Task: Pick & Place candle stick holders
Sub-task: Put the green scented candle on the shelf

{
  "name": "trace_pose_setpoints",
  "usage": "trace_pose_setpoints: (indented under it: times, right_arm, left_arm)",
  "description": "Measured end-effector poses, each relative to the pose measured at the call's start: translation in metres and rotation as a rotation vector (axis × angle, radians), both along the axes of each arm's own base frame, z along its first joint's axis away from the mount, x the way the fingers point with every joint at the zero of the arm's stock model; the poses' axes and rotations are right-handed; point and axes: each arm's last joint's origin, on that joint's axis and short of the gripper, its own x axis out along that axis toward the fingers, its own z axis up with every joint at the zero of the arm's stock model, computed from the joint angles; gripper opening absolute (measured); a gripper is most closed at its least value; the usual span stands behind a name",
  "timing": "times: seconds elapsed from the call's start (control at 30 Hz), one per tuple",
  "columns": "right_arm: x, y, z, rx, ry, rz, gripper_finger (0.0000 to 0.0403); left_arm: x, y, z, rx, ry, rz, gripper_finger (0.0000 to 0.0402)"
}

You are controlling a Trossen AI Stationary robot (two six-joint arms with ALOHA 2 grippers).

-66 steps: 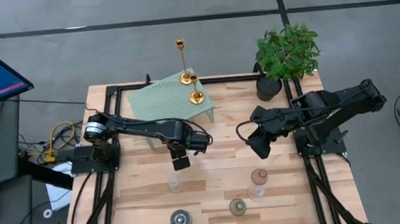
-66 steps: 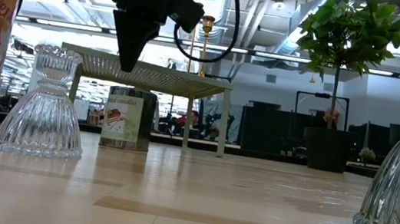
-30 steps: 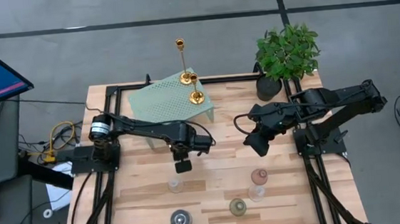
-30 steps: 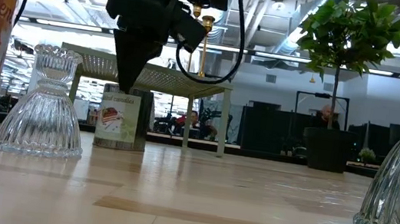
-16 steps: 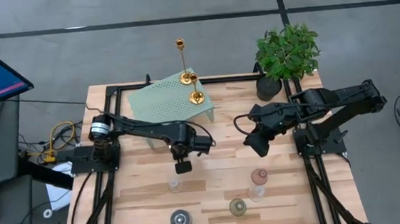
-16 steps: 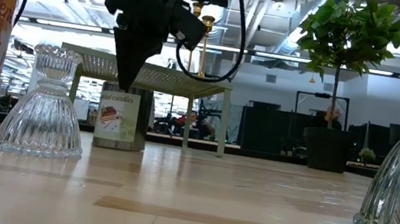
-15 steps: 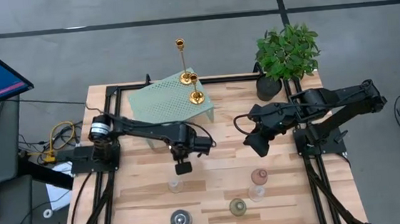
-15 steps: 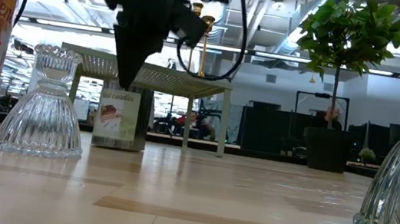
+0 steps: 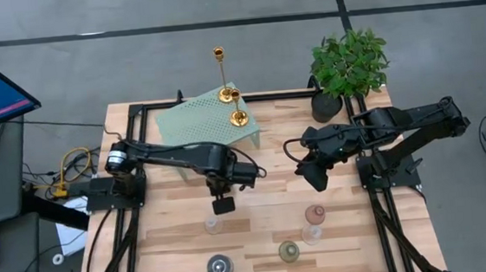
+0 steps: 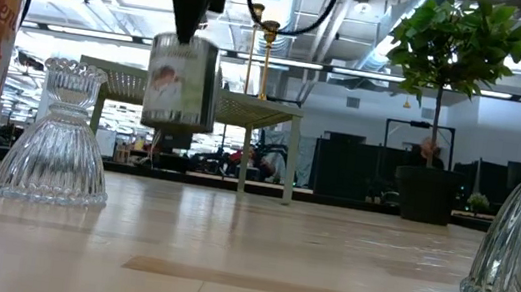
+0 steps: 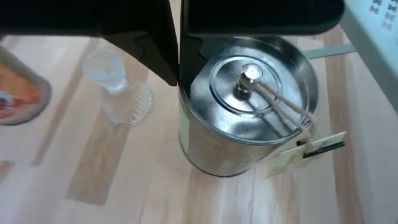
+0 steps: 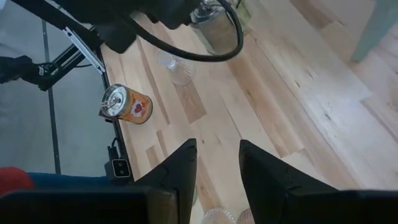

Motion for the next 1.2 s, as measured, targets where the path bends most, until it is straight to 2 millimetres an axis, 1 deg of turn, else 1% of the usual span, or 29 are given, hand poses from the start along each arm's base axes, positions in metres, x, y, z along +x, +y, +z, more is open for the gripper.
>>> trace_pose_setpoints:
  times: [0.17, 0.3, 0.43, 0.5, 0.7, 0.93, 1.07, 1.13, 1.2]
  right_arm:
    - [0.000, 0.000, 0.000, -0.018, -0.002, 0.019, 0.0111]
    - [0.000, 0.000, 0.000, -0.028, -0.003, 0.031, 0.0111]
    - [0.000, 0.000, 0.000, -0.035, -0.003, 0.037, 0.0111]
    - [0.000, 0.000, 0.000, -0.035, -0.002, 0.039, 0.0111]
    - [0.000, 0.000, 0.000, -0.046, -0.008, 0.052, 0.0111]
    - [0.000, 0.000, 0.000, -0.050, -0.009, 0.056, 0.0111]
    - [0.000, 0.000, 0.000, -0.050, -0.009, 0.056, 0.0111]
    - [0.000, 0.000, 0.001, -0.050, -0.011, 0.056, 0.0111]
    - [0.000, 0.000, 0.001, -0.049, -0.012, 0.057, 0.0111]
  left_arm:
    - [-0.002, -0.001, 0.020, -0.078, -0.055, 0.011, 0.0002]
    - [-0.006, -0.001, 0.035, -0.101, -0.087, 0.029, 0.0002]
    - [-0.014, 0.004, 0.053, -0.115, -0.158, 0.072, 0.0002]
    - [-0.024, 0.008, 0.062, -0.109, -0.195, 0.109, 0.0002]
    - [-0.053, 0.032, 0.087, -0.041, -0.316, 0.257, 0.0002]
    - [-0.092, 0.066, 0.114, 0.116, -0.465, 0.429, 0.0002]
    - [-0.108, 0.091, 0.121, 0.195, -0.497, 0.525, 0.0002]
    - [-0.111, 0.104, 0.121, 0.222, -0.488, 0.562, 0.0002]
    - [-0.110, 0.116, 0.120, 0.253, -0.463, 0.574, 0.0002]
